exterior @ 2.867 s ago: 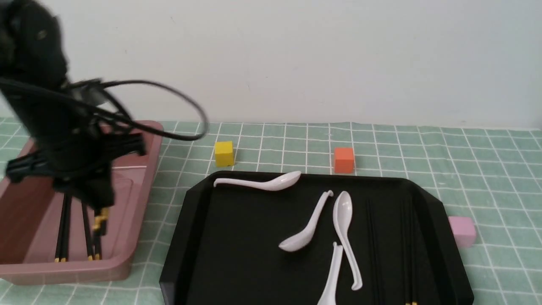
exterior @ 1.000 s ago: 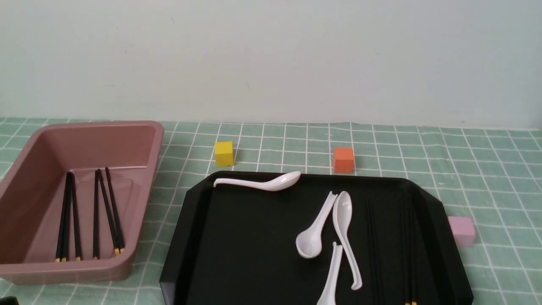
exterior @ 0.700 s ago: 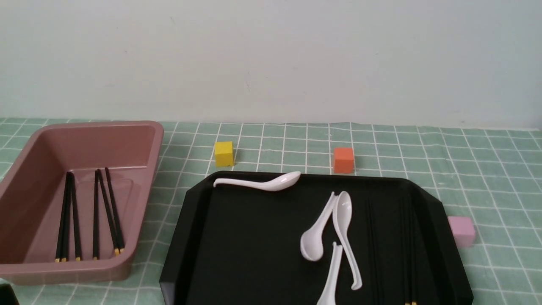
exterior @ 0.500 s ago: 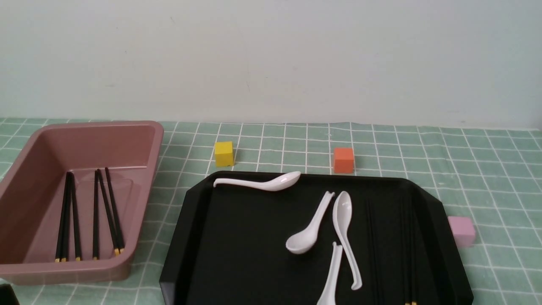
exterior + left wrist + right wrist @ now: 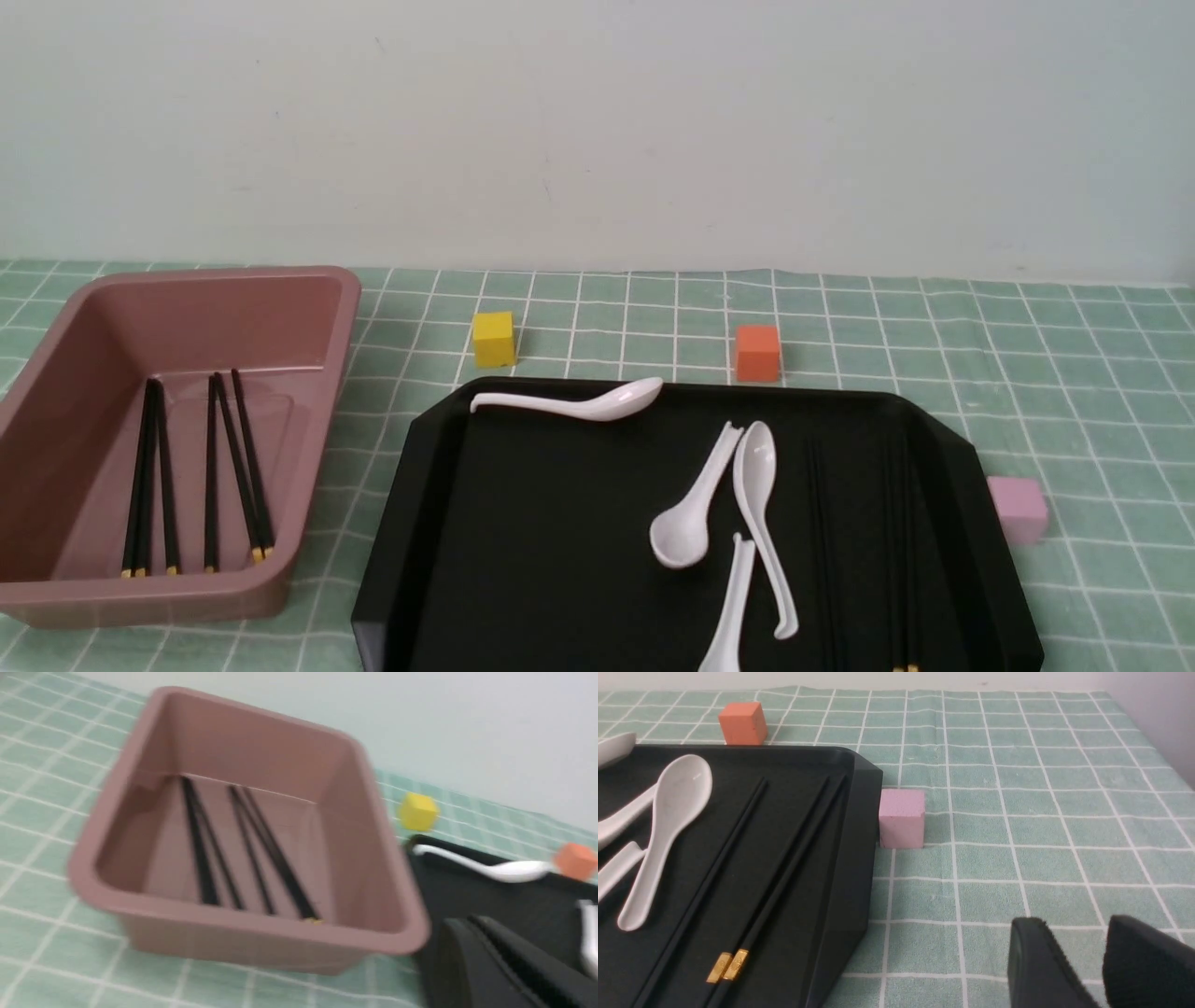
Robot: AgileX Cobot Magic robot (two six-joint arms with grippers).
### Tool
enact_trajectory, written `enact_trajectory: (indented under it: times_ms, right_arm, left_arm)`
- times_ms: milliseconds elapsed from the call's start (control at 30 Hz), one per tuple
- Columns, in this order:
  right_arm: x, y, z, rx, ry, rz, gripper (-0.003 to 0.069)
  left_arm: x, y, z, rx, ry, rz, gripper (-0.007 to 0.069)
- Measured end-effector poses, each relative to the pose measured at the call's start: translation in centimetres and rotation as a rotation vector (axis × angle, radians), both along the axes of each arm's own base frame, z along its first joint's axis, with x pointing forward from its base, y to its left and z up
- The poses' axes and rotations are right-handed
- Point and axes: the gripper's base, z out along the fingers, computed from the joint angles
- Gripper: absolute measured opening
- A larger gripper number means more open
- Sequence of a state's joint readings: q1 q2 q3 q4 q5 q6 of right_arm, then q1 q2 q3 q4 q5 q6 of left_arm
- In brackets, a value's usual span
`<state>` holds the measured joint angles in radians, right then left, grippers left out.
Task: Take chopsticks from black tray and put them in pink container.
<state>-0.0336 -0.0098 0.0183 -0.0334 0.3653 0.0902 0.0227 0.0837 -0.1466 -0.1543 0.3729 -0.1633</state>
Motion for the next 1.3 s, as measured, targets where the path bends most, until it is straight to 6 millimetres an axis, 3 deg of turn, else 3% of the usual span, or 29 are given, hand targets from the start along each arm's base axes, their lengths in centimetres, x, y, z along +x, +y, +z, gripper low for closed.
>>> enact_trajectory:
  times_ms: [100, 233, 500, 1300]
  right_arm:
    - [0.0, 0.0, 0.0, 0.0, 0.0, 0.0, 0.024]
    - [0.0, 0.0, 0.0, 0.0, 0.0, 0.0, 0.024]
    - [0.0, 0.0, 0.0, 0.0, 0.0, 0.0, 0.024]
    - [0.0, 0.0, 0.0, 0.0, 0.0, 0.0, 0.024]
  left_arm:
    - [-0.2, 0.3, -3.2, 0.043, 0.0, 0.029, -0.0013]
    - [-0.1, 0.4, -4.8, 0.052, 0.032, 0.032, -0.0013]
    - [-0.2, -0.1, -5.3, 0.066, 0.065, -0.061, -0.0011]
    - [-0.3, -0.1, -5.5, 0.071, 0.093, -0.068, 0.0005]
